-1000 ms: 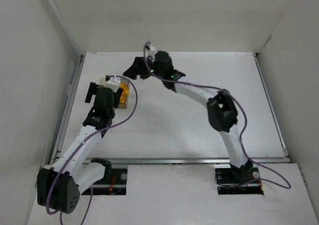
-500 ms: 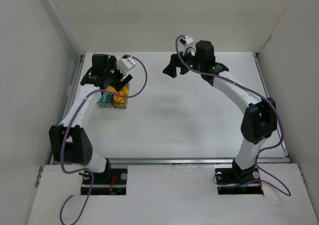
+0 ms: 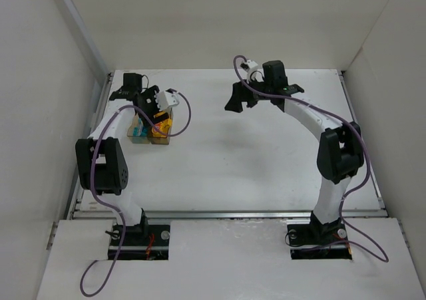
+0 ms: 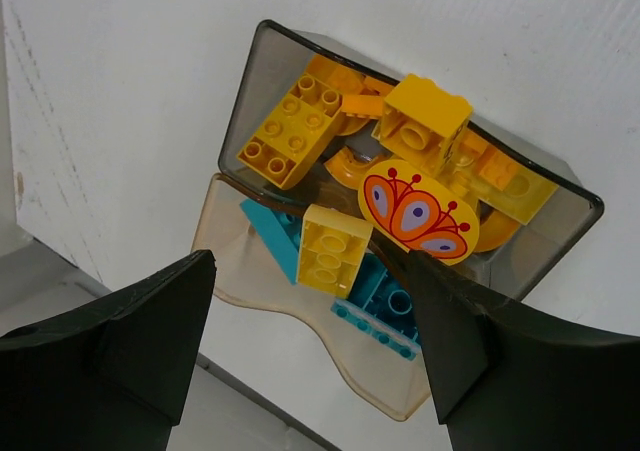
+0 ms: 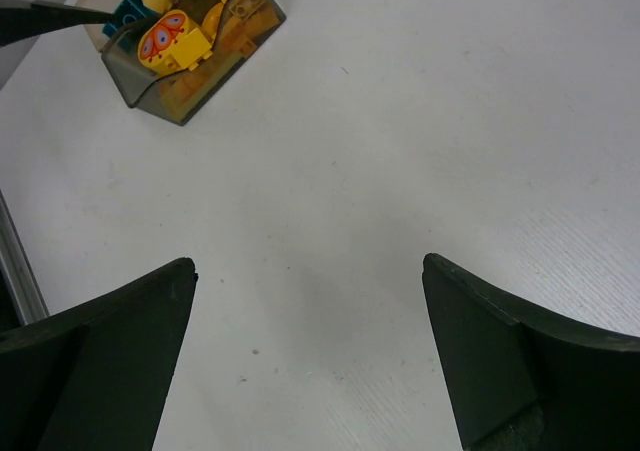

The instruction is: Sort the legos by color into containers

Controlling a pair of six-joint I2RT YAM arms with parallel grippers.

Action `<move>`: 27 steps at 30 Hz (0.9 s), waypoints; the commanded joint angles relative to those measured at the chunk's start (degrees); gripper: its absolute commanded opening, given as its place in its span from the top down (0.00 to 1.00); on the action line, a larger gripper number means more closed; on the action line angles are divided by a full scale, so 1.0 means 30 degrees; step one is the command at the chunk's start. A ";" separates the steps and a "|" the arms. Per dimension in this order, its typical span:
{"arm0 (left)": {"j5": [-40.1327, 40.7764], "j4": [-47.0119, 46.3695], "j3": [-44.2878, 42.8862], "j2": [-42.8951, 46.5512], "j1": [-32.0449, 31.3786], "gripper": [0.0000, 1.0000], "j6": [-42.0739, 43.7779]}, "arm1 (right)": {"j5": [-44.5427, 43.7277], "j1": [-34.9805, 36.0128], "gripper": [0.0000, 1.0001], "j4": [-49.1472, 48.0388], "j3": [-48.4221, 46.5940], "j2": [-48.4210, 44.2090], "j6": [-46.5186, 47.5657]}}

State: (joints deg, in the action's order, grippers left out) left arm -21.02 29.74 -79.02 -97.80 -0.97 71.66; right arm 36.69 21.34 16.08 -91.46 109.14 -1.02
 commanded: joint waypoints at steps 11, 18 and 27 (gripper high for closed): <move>-0.0788 0.1367 -0.1522 -0.1355 0.0998 0.27 0.3094 | 0.1628 -0.0171 0.00 -0.0378 -0.0656 0.0123 0.0544; -0.0757 0.1162 -0.1169 -0.1707 0.0998 0.29 0.3448 | 0.1804 -0.0171 0.00 -0.0378 -0.0656 0.0475 0.0544; -0.0759 0.0811 -0.1343 -0.2467 0.0822 0.28 0.3448 | 0.1804 -0.0171 0.00 -0.0204 -0.0480 0.0650 0.0544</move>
State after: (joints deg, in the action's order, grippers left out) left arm -21.65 31.51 -81.80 -104.81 1.87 80.82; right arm 40.56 20.69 16.25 -91.57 110.74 -0.62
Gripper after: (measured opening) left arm 0.717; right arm 0.998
